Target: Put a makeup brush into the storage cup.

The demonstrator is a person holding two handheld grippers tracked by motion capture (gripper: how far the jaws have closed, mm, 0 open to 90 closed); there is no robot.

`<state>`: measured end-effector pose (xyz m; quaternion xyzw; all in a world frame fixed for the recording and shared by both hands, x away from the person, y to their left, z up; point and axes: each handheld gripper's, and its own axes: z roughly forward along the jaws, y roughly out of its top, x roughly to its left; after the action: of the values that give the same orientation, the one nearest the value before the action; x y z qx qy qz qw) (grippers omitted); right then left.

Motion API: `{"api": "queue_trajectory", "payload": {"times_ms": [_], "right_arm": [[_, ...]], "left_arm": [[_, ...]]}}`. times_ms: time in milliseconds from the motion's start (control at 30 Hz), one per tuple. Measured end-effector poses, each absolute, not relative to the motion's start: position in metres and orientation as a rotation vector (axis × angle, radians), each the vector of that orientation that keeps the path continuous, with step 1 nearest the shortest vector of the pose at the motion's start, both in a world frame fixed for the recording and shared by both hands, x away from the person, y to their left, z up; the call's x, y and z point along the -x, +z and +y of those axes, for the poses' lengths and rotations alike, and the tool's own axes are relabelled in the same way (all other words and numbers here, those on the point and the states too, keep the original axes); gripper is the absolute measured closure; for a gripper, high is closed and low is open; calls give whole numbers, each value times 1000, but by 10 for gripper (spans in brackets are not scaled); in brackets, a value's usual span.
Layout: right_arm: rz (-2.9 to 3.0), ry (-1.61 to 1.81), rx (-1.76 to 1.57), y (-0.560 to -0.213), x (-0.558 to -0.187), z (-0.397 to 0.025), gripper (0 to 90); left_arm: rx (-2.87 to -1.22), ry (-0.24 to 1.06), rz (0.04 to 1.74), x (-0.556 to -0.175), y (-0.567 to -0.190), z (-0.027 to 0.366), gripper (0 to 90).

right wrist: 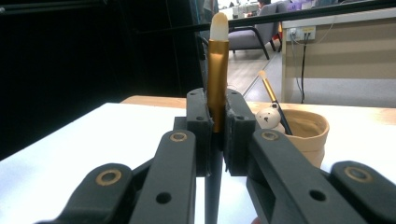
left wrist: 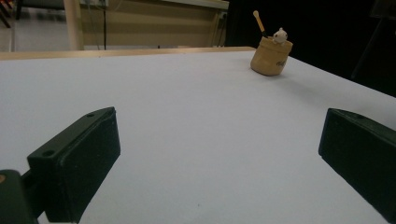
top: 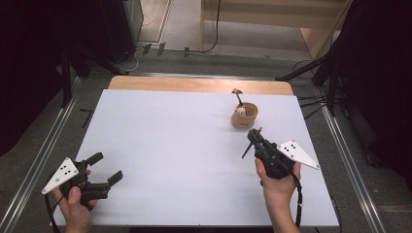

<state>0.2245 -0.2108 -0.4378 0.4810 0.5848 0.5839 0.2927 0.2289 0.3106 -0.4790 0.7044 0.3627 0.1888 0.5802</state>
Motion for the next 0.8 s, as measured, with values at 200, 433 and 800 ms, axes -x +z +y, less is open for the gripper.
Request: {"api": "queue_trajectory", "payload": {"times_ms": [200, 433, 800], "right_arm": [[1553, 1549, -1277, -436, -225, -208, 848], [1571, 1535, -1270, -438, -227, -204, 848], [1553, 1521, -1268, -435, -225, -207, 848]], "left_arm": [[-1648, 444, 850, -226, -480, 314, 0], [-1640, 427, 857, -228, -482, 316, 0], [-1636, 416, 843, -227, -481, 309, 0]]}}
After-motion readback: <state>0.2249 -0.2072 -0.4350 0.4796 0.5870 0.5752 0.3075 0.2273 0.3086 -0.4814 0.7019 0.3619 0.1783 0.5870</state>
